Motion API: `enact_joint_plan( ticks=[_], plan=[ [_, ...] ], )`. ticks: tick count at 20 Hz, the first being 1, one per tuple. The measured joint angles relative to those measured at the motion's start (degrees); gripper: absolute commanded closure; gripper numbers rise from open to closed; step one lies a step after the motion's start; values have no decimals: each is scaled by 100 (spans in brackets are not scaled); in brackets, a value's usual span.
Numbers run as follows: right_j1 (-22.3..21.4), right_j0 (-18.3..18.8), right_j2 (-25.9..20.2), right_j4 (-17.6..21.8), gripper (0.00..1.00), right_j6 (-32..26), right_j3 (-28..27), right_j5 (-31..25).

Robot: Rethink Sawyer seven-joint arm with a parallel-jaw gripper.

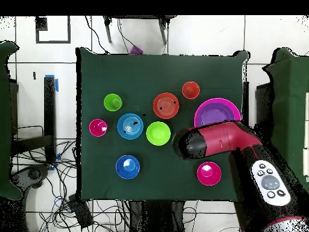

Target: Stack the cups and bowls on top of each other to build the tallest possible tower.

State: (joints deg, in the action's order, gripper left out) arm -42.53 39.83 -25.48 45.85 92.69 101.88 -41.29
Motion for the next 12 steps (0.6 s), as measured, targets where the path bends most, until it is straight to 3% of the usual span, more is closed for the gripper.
enact_joint_plan(
  ticks=[12],
  plan=[
    [160, -630, -1, -120, 0, 1, 81, 1]
  ],
)
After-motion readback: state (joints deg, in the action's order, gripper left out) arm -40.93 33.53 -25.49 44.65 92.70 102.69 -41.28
